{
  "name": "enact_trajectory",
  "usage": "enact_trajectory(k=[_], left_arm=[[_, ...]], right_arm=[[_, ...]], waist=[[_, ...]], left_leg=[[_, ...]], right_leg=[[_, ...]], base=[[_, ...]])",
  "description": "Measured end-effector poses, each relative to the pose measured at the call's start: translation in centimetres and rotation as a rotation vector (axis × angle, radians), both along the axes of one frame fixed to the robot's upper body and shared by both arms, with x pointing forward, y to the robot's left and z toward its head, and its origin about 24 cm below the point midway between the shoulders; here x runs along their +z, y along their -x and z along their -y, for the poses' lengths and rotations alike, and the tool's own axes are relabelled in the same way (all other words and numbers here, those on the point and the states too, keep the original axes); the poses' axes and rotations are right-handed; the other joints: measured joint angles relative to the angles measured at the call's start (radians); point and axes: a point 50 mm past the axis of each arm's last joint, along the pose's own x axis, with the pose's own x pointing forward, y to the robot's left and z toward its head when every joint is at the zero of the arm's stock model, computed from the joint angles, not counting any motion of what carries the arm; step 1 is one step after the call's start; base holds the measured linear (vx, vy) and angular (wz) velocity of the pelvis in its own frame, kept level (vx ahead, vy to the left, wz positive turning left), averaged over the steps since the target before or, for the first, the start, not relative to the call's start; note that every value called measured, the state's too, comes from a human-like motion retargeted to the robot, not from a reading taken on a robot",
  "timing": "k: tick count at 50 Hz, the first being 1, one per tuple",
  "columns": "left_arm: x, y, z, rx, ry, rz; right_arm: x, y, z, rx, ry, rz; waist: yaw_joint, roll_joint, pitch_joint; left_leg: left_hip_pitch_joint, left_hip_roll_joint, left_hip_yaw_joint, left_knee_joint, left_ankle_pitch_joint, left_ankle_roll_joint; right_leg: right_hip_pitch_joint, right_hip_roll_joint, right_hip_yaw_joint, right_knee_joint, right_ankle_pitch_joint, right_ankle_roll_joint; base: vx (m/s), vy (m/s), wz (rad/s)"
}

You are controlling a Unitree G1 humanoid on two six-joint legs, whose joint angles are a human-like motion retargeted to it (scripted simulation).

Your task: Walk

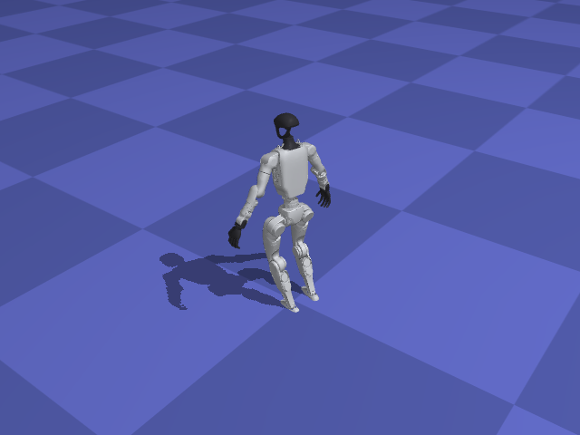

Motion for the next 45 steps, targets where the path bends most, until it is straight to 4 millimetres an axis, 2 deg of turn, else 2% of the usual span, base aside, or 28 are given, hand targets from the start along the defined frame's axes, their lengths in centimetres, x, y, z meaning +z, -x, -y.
enact_trajectory(k=[6, 12, 20, 27, 34, 39, 45], left_arm=[[2.1, 0.7, -3.3, 0.022, -0.074, -0.007], [4.3, 1.5, -6.2, 0.074, -0.154, -0.009], [6.8, 2.3, -8.9, 0.125, -0.248, 0.001], [8.5, 2.7, -10.5, 0.139, -0.311, 0.005], [10.2, 3.4, -11.9, 0.160, -0.368, -0.001], [11.6, 4.0, -12.9, 0.180, -0.404, -0.009], [13.2, 4.7, -14.1, 0.212, -0.449, -0.016]], right_arm=[[2.1, 0.0, 2.9, -0.049, 0.035, 0.026], [4.0, 0.1, 5.3, -0.118, 0.064, 0.060], [6.1, 1.0, 7.9, -0.210, 0.112, 0.080], [8.4, 2.6, 10.3, -0.288, 0.173, 0.088], [10.8, 4.3, 12.4, -0.351, 0.227, 0.085], [12.9, 5.5, 13.9, -0.388, 0.271, 0.089], [15.9, 6.6, 15.7, -0.441, 0.347, 0.117]], waist=[[-0.022, -0.031, 0.028], [-0.065, -0.036, 0.041], [-0.100, -0.003, 0.043], [-0.098, 0.018, 0.036], [-0.094, 0.003, 0.019], [-0.089, -0.001, 0.004], [-0.089, -0.004, -0.006]], left_leg=[[0.039, -0.084, -0.008, -0.044, 0.017, 0.024], [0.074, -0.125, -0.034, -0.102, 0.036, 0.038], [0.122, -0.110, -0.075, -0.185, 0.060, 0.041], [0.148, -0.090, -0.096, -0.214, 0.059, 0.044], [0.158, -0.107, -0.110, -0.188, 0.022, 0.050], [0.176, -0.111, -0.121, -0.185, -0.001, 0.048], [0.198, -0.110, -0.131, -0.173, -0.023, 0.036]], right_leg=[[-0.189, -0.157, -0.023, 0.416, -0.033, -0.057], [-0.381, -0.214, 0.010, 0.617, -0.019, -0.070], [-0.548, -0.160, 0.009, 0.454, 0.084, -0.009], [-0.594, -0.078, 0.009, 0.198, 0.240, 0.067], [-0.605, -0.051, 0.019, 0.115, 0.347, 0.104], [-0.587, -0.044, 0.003, 0.111, 0.348, 0.093], [-0.558, -0.040, -0.013, 0.129, 0.271, 0.063]], base=[[0.00, 0.06, 0.19], [0.04, 0.08, 0.31], [0.09, 0.08, 0.20], [0.12, 0.04, 0.08], [0.16, -0.01, 0.06], [0.20, -0.06, 0.03], [0.22, -0.08, 0.02]])
